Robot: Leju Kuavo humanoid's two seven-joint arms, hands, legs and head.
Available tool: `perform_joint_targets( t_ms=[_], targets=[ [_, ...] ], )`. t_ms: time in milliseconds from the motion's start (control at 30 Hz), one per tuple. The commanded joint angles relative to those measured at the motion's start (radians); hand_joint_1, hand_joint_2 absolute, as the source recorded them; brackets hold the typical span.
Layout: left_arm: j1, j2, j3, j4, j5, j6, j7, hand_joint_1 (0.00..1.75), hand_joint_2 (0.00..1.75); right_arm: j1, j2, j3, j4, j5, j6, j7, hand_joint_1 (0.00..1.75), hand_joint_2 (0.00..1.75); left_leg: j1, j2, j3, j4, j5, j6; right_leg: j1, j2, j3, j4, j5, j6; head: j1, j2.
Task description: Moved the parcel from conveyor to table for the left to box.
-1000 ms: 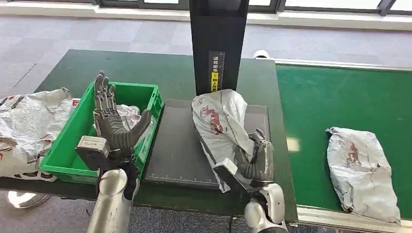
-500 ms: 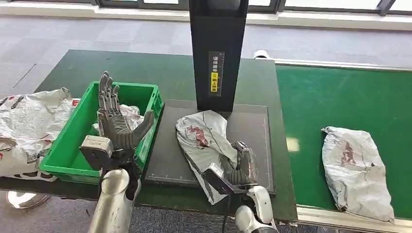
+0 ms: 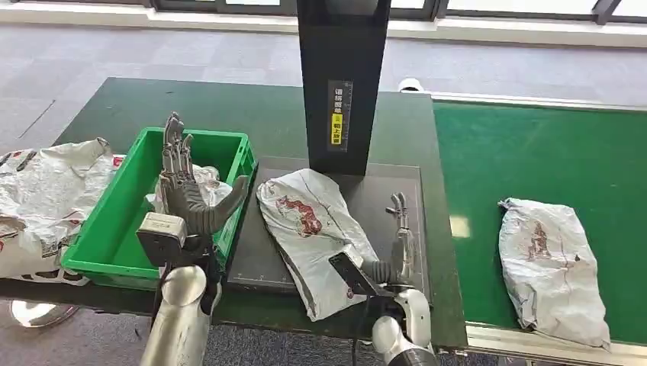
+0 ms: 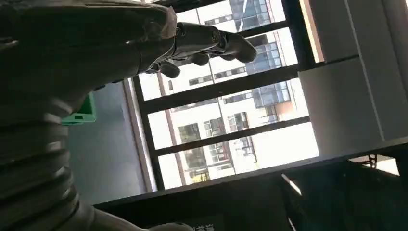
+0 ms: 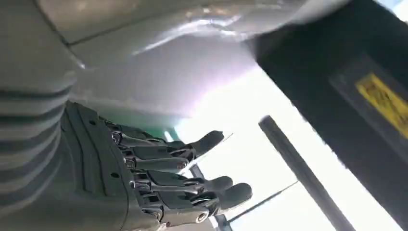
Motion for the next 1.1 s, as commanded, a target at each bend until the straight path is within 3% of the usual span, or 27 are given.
perform_joint_targets(
  t_ms=[33, 133, 233, 600, 700, 733, 900, 1100],
  targets=[
    [-0.052, 0.01, -0.067, 0.179, -0.126, 0.0, 0.03, 0.0, 1.75, 0.135, 0.016, -0.273, -0.497, -0.239, -0.001, -0.227, 0.0, 0.0, -0.001, -0.007, 0.001, -0.002, 0.001, 0.001, -0.001, -0.008, 0.004, -0.002, -0.001, 0.0, 0.0, 0.0],
    [-0.089, 0.018, -0.126, 0.293, -0.187, -0.08, 0.053, 0.0, 1.75, 0.156, 0.016, -0.297, -0.614, -0.328, -0.001, -0.299, 0.0, 0.0, -0.001, -0.005, 0.001, -0.001, 0.0, 0.001, -0.001, -0.005, 0.002, -0.001, -0.001, 0.0, 0.0, 0.0],
    [-0.107, 0.02, -0.149, 0.345, -0.222, -0.097, 0.064, 0.0, 1.75, 0.161, 0.016, -0.291, -0.672, -0.344, -0.001, -0.299, 0.0, 0.0, -0.001, -0.008, 0.002, -0.002, 0.001, 0.001, -0.001, -0.009, 0.004, -0.002, -0.002, 0.0, 0.0, 0.0],
    [-0.107, 0.02, -0.149, 0.345, -0.222, -0.097, 0.064, 0.0, 1.75, 0.161, 0.016, -0.291, -0.672, -0.344, -0.001, -0.299, 0.0, 0.0, 0.0, 0.0, 0.004, -0.002, 0.0, 0.0, 0.0, 0.0, 0.004, -0.003, 0.0, 0.0, 0.0, 0.0],
    [-0.159, 0.021, -0.203, 0.485, -0.346, -0.107, 0.131, 0.0, 1.75, 0.165, 0.016, -0.277, -0.814, -0.376, -0.001, -0.299, 0.0, 0.0, 0.0, 0.0, 0.003, -0.001, 0.0, 0.001, 0.0, 0.0, 0.003, -0.002, 0.0, 0.0, 0.0, 0.0],
    [-0.181, 0.016, -0.223, 0.551, -0.394, -0.091, 0.147, 0.0, 1.75, 0.17, 0.016, -0.273, -0.852, -0.381, -0.001, -0.299, 0.0, 1.75, -0.001, -0.002, 0.002, -0.001, 0.0, 0.001, -0.001, -0.002, 0.002, -0.001, -0.001, 0.0, 0.0, 0.0],
    [-0.282, -0.025, -0.266, 0.878, -0.515, -0.045, 0.166, 0.0, 1.75, 0.171, 0.016, -0.208, -0.907, -0.405, -0.001, -0.299, 0.0, 1.75, 0.0, -0.002, 0.004, -0.002, 0.0, 0.001, 0.0, -0.003, 0.006, -0.003, -0.001, 0.001, 0.0, 0.0],
    [-0.326, -0.046, -0.333, 1.038, -0.621, -0.052, 0.256, 0.0, 1.75, 0.15, 0.016, -0.19, -0.898, -0.404, -0.001, -0.299, 0.0, 1.75, -0.001, 0.001, 0.004, -0.002, -0.001, 0.001, -0.001, 0.001, 0.005, -0.002, 0.0, 0.001, 0.0, 0.0]
  ],
)
